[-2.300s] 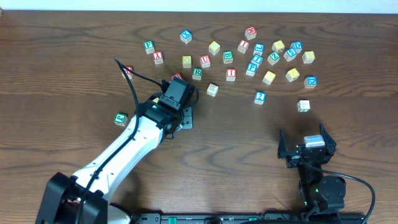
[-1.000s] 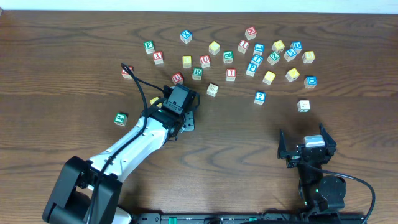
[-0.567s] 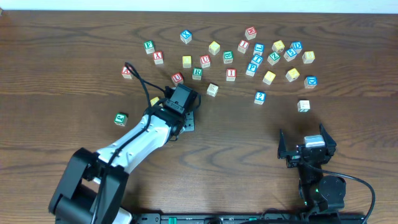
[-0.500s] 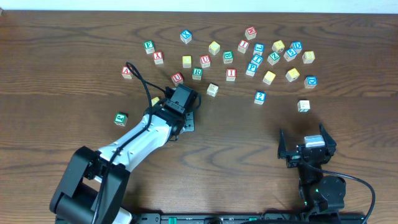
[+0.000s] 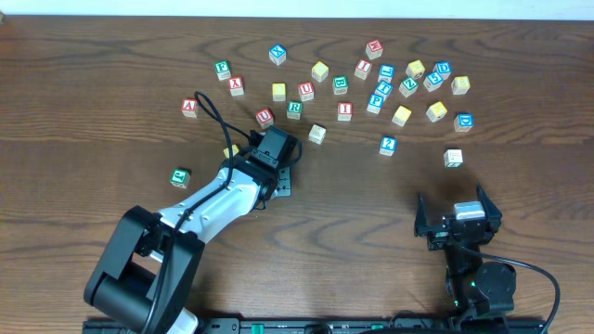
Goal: Spell out NEURIPS
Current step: 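Lower the E block onto the table right of the N block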
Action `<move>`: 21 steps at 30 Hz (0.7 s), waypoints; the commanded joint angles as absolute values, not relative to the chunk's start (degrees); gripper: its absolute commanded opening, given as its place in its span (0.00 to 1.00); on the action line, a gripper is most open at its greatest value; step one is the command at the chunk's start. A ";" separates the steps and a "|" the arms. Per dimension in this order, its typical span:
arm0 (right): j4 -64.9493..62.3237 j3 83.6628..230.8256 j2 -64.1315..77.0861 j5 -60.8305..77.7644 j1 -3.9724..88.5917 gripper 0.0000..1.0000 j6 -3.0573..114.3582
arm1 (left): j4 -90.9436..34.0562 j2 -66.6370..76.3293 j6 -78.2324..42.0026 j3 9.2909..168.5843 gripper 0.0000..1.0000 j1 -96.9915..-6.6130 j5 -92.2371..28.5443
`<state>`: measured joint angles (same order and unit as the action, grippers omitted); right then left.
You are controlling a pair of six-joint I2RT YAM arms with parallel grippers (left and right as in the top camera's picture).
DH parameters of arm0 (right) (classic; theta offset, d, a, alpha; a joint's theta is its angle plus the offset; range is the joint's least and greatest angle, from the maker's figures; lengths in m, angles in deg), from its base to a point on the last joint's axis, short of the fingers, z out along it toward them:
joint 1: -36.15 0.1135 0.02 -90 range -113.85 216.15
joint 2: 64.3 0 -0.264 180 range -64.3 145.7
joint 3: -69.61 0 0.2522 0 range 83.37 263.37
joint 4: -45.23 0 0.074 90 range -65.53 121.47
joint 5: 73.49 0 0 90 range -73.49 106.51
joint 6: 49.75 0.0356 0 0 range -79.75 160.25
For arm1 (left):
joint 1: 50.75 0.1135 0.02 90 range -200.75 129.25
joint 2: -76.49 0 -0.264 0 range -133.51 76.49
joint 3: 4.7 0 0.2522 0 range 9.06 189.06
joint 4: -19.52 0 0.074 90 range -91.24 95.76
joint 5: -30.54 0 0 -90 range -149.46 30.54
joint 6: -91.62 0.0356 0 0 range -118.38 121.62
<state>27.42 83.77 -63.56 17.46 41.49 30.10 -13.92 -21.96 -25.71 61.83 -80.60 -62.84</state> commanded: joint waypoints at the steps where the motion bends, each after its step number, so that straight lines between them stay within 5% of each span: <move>1: 27.18 83.68 -63.85 17.42 40.97 0.99 29.71 | -13.66 -22.86 -24.95 61.24 0.17 -80.73 -63.82; 21: 27.18 83.68 -63.85 17.42 40.97 0.99 29.71 | -11.23 -23.27 -23.02 61.24 0.17 -80.69 -65.11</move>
<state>27.42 83.77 -63.56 17.46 41.49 30.10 -11.19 -22.53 -23.81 61.83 -80.60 -63.91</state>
